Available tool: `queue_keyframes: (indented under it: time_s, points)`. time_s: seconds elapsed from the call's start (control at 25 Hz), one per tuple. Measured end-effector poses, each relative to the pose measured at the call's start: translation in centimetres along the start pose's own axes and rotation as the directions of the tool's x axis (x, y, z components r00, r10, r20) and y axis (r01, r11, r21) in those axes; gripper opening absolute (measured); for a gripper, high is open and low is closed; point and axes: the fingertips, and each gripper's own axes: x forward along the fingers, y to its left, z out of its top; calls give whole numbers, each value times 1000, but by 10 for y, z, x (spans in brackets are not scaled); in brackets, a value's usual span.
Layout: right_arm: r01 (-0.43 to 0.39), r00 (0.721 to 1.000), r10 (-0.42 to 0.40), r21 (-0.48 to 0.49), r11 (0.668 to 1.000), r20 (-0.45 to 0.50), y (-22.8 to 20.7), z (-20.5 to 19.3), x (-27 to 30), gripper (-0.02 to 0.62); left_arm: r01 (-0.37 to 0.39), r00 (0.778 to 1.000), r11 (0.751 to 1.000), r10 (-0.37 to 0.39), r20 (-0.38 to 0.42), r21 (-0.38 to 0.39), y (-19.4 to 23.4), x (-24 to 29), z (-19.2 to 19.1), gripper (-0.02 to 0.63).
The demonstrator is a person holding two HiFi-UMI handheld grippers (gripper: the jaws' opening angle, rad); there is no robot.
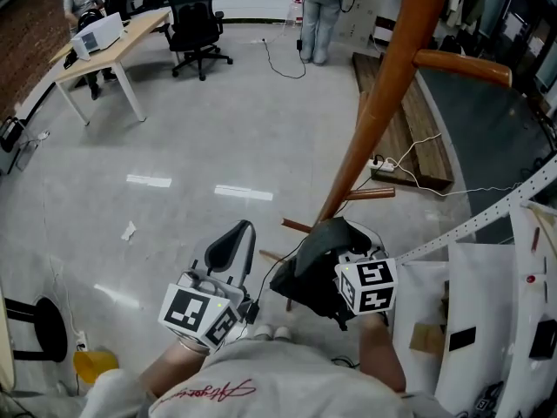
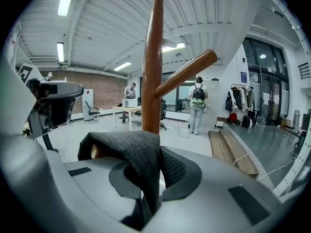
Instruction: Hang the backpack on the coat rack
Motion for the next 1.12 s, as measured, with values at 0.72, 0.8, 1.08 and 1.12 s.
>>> queue_keyframes:
  time_s: [0.72,0.8,1.08,1.12]
  points:
    - [36,999,-37,67,997,8,14,-33,17,37,-5,1000,1000,5,-14,-10,7,-6,0,21]
    - [66,998,-67,58,996,19,15,-37,15,37,0,1000,1000,0,-15,-8,3,-7,-1,21]
    - [88,995,-92,115,990,33,12,-49,7,109,9,1000,1000,-9,-21,0,-8,-15,-3,21]
    - [87,995,-91,117,989,34,13,-49,6,114,11,1000,1000,-11,-22,0,-10,-16,-4,21]
